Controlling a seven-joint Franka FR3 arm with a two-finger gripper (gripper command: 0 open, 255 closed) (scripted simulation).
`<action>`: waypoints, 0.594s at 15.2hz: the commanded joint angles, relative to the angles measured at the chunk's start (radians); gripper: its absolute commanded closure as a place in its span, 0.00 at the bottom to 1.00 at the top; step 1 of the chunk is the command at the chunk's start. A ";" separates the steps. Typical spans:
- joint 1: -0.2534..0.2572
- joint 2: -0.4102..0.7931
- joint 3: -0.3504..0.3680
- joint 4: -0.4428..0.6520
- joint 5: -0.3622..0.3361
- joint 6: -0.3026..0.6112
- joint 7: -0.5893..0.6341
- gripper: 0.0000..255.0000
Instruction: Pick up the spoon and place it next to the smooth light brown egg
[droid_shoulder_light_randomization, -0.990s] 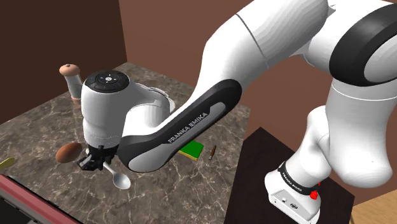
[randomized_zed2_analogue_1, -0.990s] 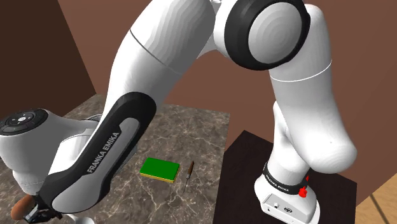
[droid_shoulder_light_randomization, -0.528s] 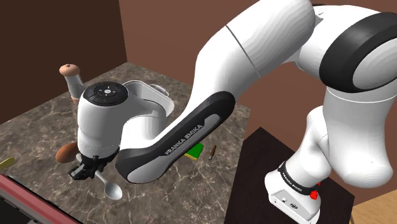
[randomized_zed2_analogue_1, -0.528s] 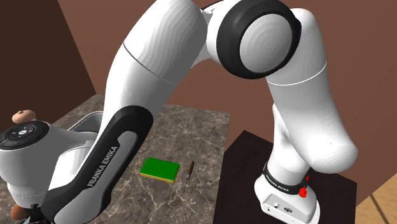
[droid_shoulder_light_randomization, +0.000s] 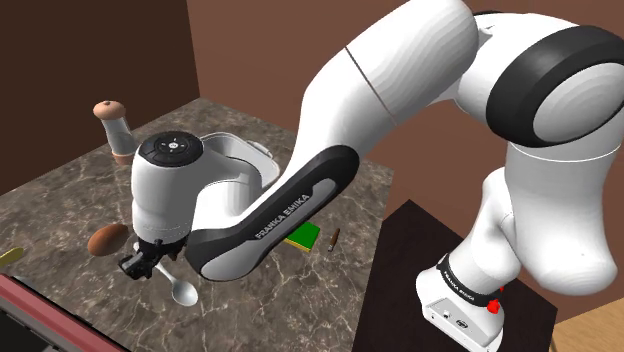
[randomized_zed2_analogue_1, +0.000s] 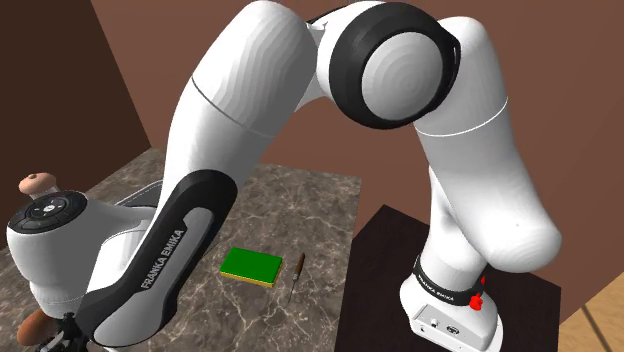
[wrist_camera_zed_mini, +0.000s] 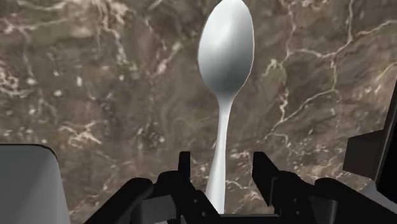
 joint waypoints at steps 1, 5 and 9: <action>-0.008 0.003 -0.001 0.001 0.003 -0.026 -0.008 0.00; 0.005 -0.007 -0.006 -0.022 -0.004 -0.012 0.010 0.00; -0.013 -0.126 0.020 -0.071 0.024 -0.081 -0.009 0.00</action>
